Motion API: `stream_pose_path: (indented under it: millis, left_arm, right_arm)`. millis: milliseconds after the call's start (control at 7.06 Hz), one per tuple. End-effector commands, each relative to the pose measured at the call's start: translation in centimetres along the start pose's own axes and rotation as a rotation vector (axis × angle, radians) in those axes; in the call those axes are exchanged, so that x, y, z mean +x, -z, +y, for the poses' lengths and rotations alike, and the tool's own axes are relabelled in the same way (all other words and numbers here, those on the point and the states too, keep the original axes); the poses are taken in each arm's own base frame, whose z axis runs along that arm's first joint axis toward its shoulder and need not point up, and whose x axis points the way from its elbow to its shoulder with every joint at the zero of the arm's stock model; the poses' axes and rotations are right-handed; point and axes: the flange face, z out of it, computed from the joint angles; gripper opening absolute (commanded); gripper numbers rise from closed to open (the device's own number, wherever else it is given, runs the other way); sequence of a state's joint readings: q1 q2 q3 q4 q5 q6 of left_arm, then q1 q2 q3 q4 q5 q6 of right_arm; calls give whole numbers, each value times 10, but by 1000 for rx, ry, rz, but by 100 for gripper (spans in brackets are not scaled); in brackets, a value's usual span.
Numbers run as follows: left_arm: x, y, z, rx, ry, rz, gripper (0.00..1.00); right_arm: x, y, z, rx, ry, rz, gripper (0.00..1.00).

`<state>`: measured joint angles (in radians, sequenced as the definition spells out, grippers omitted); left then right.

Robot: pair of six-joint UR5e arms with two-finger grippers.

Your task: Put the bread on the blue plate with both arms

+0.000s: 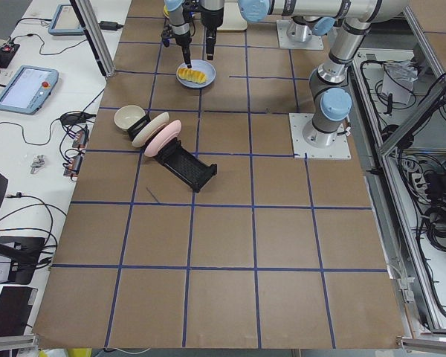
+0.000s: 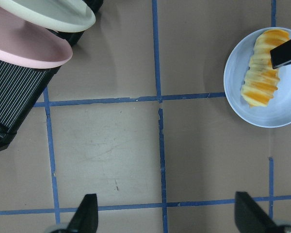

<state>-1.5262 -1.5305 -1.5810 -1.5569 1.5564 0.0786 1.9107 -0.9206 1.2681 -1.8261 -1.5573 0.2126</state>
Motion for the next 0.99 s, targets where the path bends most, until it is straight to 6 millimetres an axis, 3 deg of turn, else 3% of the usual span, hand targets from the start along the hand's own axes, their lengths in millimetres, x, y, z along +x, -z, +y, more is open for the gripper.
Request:
stream_pose_path:
  millis: [0, 142, 283, 567, 709, 850]
  left_arm:
    - [-8, 1, 0, -3, 17, -3, 100]
    - [-10, -3, -2, -13, 22, -5, 100]
    - [-9, -5, -4, -16, 31, -2, 100]
    - [-8, -5, -3, -16, 30, 0, 100]
    - [-8, -5, -3, -16, 30, 0, 100]
    - [-8, -5, -3, -16, 30, 3, 100]
  right_arm:
    - [22, 73, 17, 118, 34, 82, 100]
    - [46, 97, 16, 156, 50, 94, 100]
    - [86, 124, 16, 181, -9, 92, 100]
    - [156, 187, 37, 243, -114, 98, 100]
    - [165, 214, 52, 289, -131, 116, 100]
    - [179, 221, 53, 300, -117, 126, 100]
